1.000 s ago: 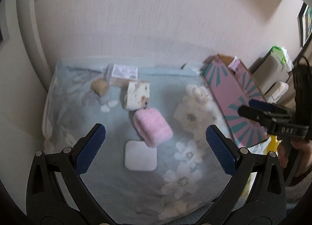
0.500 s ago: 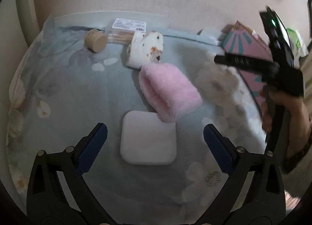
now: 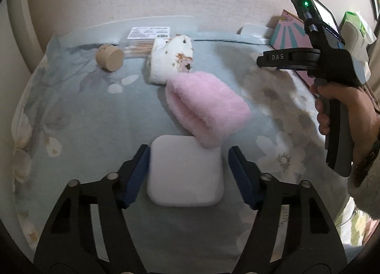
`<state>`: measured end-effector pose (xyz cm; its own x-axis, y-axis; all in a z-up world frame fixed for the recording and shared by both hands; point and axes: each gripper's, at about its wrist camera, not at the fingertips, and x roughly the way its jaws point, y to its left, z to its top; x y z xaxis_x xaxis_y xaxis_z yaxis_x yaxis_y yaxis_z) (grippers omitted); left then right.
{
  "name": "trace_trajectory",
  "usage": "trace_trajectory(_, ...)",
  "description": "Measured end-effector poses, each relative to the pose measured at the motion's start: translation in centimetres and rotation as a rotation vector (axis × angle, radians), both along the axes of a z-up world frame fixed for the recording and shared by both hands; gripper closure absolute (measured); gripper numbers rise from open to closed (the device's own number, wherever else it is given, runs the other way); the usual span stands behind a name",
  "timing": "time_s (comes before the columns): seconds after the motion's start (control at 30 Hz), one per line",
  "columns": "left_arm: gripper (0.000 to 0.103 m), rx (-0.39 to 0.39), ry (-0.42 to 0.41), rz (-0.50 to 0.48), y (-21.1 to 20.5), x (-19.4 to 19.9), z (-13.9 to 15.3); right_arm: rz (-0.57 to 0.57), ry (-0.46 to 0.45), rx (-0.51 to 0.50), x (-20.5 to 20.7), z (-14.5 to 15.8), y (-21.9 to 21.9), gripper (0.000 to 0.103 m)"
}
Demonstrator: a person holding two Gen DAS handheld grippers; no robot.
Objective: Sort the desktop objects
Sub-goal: 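Grasp the white square pad with left tool while right tool grasps clear tape roll, then carry pad and tape roll into the cardboard box and open both tools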
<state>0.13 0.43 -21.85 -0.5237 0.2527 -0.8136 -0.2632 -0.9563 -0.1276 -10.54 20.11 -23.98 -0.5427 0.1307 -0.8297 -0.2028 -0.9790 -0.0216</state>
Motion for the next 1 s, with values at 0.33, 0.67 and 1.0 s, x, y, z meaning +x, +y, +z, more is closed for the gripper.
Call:
trace_trajectory(0.33, 0.044, 0.053, -0.013, 0.068, -2.8, 0.2, 0.8, 0.037, 0.036, -0.041, 0.8, 0.8, 0.1, 0.064)
trace_trajectory(0.67, 0.044, 0.084, -0.038, 0.072, -3.3, -0.4, 3.6, 0.101, 0.050, -0.115, 2.6, 4.5, -0.2, 0.064)
trace_trajectory(1.0, 0.044, 0.100, -0.060, 0.000, -1.7, -2.2, 8.8, 0.269, 0.023, -0.193, 5.6, 10.0, -1.0, 0.064)
